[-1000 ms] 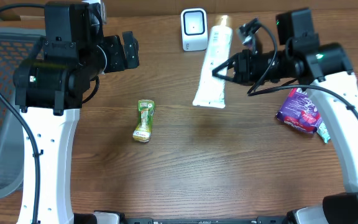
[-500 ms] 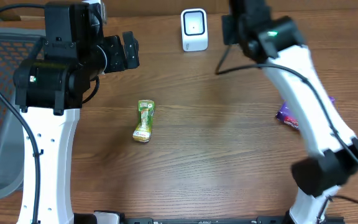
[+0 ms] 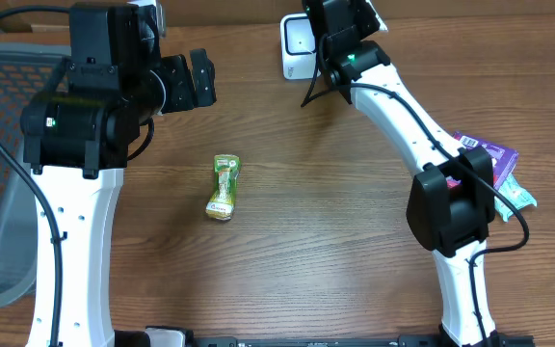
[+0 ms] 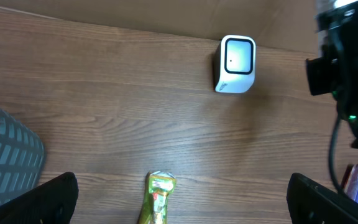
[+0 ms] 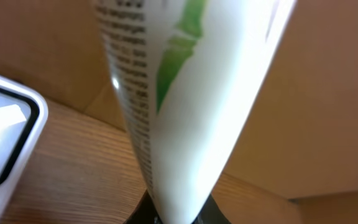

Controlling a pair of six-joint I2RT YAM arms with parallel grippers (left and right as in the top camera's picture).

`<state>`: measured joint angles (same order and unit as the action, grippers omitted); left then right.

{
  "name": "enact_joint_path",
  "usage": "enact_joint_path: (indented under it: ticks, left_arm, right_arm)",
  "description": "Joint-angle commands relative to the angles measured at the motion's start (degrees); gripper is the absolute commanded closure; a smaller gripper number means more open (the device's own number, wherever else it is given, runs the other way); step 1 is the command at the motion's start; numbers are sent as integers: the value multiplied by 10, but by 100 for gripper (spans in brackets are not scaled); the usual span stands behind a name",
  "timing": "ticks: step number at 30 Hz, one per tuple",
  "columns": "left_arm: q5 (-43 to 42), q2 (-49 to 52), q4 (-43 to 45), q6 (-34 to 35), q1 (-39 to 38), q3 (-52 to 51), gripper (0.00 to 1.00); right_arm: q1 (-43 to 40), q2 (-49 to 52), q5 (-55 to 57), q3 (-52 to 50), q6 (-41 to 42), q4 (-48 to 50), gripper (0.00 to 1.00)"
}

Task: Scan the item barcode
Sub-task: 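Hold the white tube in front of the scanner with right gripper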

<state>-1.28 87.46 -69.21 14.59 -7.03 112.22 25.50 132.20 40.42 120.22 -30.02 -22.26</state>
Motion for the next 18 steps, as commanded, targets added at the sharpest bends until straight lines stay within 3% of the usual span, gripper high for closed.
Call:
enact_joint_path:
  ticks: [1,6,18]
  left_arm:
    - [4,3,2,-9,-1,4,0]
    - [4,3,2,-9,-1,4,0]
    - [4,3,2,-9,-1,4,0]
  right_arm:
    - [-1,25,-24,13,-112,19,96]
    - [-1,52,-31,12,-139,51,96]
    - [0,89,-37,9,-139,25,96]
